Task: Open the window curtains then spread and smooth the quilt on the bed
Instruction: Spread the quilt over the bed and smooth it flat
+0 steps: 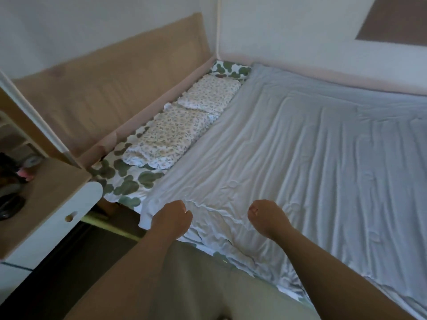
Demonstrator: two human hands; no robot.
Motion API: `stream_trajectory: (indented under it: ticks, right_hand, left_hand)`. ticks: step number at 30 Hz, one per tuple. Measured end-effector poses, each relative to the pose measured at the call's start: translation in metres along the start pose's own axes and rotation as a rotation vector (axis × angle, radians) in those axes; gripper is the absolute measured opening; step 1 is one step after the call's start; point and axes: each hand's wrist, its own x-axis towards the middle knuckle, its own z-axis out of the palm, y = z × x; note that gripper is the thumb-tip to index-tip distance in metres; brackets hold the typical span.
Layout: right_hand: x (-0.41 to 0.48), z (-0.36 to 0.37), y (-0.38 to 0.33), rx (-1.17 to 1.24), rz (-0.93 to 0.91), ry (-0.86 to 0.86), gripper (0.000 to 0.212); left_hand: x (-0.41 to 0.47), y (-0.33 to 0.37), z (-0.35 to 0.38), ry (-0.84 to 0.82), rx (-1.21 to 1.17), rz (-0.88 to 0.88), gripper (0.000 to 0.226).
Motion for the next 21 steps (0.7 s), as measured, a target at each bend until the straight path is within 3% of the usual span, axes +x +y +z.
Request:
stream_trajectory:
  ticks: [9, 16, 21]
  right_hand:
    - [0.080, 0.002, -0.014, 0.018, 0.058, 0.037, 0.027]
    - [0.137, 0.035, -0.047, 0.033, 0.091, 0.016, 0.028]
    - [0.188, 0.077, -0.071, 0.040, 0.184, 0.003, 0.028]
  left_hand:
    - [0.074, 0.004, -0.009, 0.012, -0.019, 0.034, 0.032]
    - [0.149, -0.043, -0.015, -0.012, 0.020, -0.044, 0.025]
    - [0.231, -0.084, -0.018, -0.091, -0.008, -0.017, 0.035]
